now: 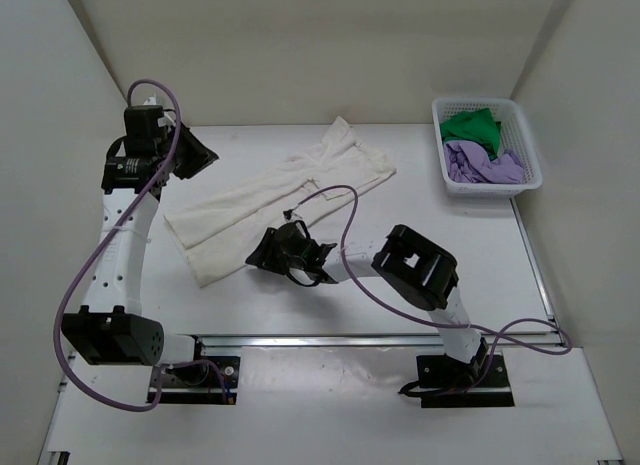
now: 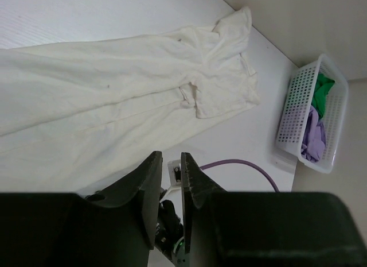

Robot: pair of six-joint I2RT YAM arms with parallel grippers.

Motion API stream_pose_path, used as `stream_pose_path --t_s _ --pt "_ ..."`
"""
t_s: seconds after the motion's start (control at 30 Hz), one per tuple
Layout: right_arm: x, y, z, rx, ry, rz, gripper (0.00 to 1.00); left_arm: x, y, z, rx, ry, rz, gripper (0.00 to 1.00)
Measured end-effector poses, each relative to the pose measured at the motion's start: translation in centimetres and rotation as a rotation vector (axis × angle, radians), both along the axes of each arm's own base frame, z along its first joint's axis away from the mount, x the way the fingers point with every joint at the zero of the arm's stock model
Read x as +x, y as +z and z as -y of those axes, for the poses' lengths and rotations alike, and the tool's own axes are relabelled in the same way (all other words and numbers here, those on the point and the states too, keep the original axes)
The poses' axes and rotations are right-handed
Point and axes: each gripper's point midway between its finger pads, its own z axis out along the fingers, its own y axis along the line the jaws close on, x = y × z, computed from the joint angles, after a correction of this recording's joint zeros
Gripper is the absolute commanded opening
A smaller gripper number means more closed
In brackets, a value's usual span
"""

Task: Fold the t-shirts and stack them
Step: Rotate the tshirt 90 degrees

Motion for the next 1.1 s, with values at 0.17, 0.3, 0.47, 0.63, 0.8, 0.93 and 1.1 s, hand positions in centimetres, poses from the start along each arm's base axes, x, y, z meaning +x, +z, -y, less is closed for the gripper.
stream_pose_path --t_s 0.17,0.3,0.47,0.63,0.8,0.93,1.1 --pt "1.4 0.1 -1.8 0.035 -0.049 -0.021 0.38 -0.3 -0.3 1.0 0.007 -0.027 -0.007 0.3" --pt "1.8 -0.3 -1.6 0.038 -0.087 -0.047 0.29 -0.8 -1.5 1.2 0.006 -0.036 -0.035 0.3" --pt "2.0 -0.7 -1.1 0.068 -0.125 -0.09 0.29 -1.1 -2.0 1.5 -0.004 -0.044 -0.045 0.29" --pt "2.3 -0.7 -0.4 0.082 -0.153 -0.119 0.27 -2.1 -3.0 1.9 -0.011 -0.055 -0.063 0.3" --pt "3.4 -0.9 0.3 0.083 -0.179 -0.139 0.23 -2.7 -3.9 2.1 -0.016 -0.056 -0.08 0.3" --pt "3.9 -1.1 0.6 0.068 -0.183 -0.151 0.1 -3.0 -4.3 2.1 -0.015 -0.057 -0.086 0.3" --pt "3.9 -1.5 0.7 0.063 -0.17 -0.164 0.0 -3.4 -4.7 2.1 -0.011 -0.06 -0.092 0.3"
